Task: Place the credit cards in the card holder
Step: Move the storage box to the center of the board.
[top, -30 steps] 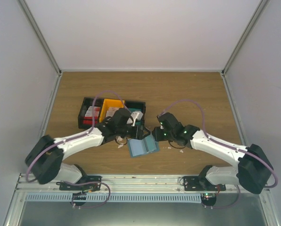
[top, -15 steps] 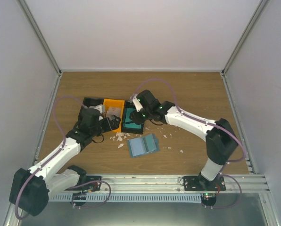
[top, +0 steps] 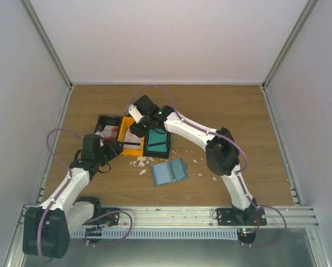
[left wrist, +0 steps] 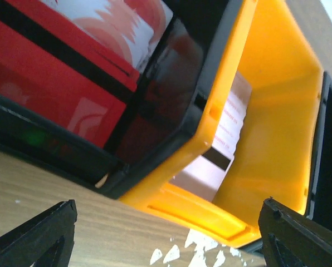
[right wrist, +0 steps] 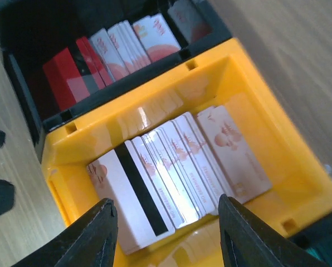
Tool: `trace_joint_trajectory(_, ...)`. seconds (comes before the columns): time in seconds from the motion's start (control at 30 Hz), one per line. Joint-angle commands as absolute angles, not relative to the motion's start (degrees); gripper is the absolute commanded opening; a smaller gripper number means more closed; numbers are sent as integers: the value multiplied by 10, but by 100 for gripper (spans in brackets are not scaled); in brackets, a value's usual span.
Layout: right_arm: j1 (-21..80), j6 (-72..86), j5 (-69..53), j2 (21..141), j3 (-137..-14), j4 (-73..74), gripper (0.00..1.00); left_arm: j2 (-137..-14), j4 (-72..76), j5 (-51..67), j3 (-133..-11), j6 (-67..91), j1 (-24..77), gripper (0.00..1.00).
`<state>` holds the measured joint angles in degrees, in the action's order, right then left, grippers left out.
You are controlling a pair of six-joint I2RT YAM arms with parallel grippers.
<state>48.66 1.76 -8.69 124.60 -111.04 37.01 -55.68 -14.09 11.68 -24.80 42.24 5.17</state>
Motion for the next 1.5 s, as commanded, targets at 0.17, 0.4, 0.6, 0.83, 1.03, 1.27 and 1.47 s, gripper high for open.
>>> trace_joint_trajectory(0.17,495,-9,-67,1318,-1163,419,50,-616,-48,174,-286,374,22,87)
trace_joint_trajectory(0.4,489,17,-23,1328,-1162,432,50,-745,-48,210,-381,314,24,77)
trace_joint_trajectory(0.6,472,70,-10,1313,-1133,438,50,-815,-39,249,-439,289,43,66)
trace_joint_trajectory(0.83,437,117,-1,1259,-1059,432,42,-887,-33,246,-506,273,132,55)
trace_joint_trajectory(1.03,390,104,-1,1171,-940,406,38,-954,-4,264,-553,291,210,49)
trace_joint_trajectory(1.27,359,27,-26,1109,-851,400,39,-998,39,273,-595,318,248,49)
trace_joint_trajectory(1.47,360,-11,-70,1106,-849,408,38,-930,45,200,-551,352,273,46)
